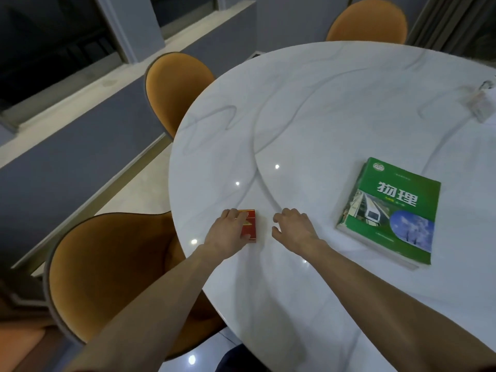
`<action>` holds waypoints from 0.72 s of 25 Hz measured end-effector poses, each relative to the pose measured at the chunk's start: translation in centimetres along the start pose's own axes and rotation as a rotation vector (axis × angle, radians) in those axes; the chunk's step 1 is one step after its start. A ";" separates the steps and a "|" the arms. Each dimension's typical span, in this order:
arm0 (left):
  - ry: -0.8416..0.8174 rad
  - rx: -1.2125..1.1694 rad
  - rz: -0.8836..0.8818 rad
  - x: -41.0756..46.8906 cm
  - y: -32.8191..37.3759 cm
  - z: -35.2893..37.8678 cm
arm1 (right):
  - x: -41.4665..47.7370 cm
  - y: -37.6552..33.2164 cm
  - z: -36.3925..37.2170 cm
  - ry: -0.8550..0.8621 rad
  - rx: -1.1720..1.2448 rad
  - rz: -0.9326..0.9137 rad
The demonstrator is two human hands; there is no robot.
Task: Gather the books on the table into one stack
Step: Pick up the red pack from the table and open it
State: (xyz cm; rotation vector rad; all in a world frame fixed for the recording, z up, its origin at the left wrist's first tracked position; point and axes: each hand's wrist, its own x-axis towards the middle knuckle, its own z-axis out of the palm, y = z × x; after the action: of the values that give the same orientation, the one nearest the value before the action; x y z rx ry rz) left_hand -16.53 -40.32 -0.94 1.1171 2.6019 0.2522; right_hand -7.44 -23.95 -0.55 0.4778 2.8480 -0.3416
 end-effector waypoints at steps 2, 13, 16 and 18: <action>-0.005 -0.038 0.019 0.4 -1.2 0.5 | 0.9 -0.8 0.8 -0.020 -0.007 0.013; -0.109 -0.092 0.242 4.5 -4.6 2.4 | 3.7 -3.9 3.5 -0.006 0.250 0.144; -0.163 -0.128 0.259 5.1 -4.8 2.8 | 4.2 -4.7 3.9 -0.066 0.426 0.225; -0.159 -0.143 0.287 5.2 -4.7 3.0 | 4.4 -5.0 4.2 -0.081 0.531 0.274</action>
State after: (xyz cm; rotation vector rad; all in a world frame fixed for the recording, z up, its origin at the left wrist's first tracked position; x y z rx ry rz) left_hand -22.10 -39.63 -6.07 1.3949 2.2444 0.3873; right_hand -12.41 -28.36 -4.70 0.9123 2.5422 -1.0395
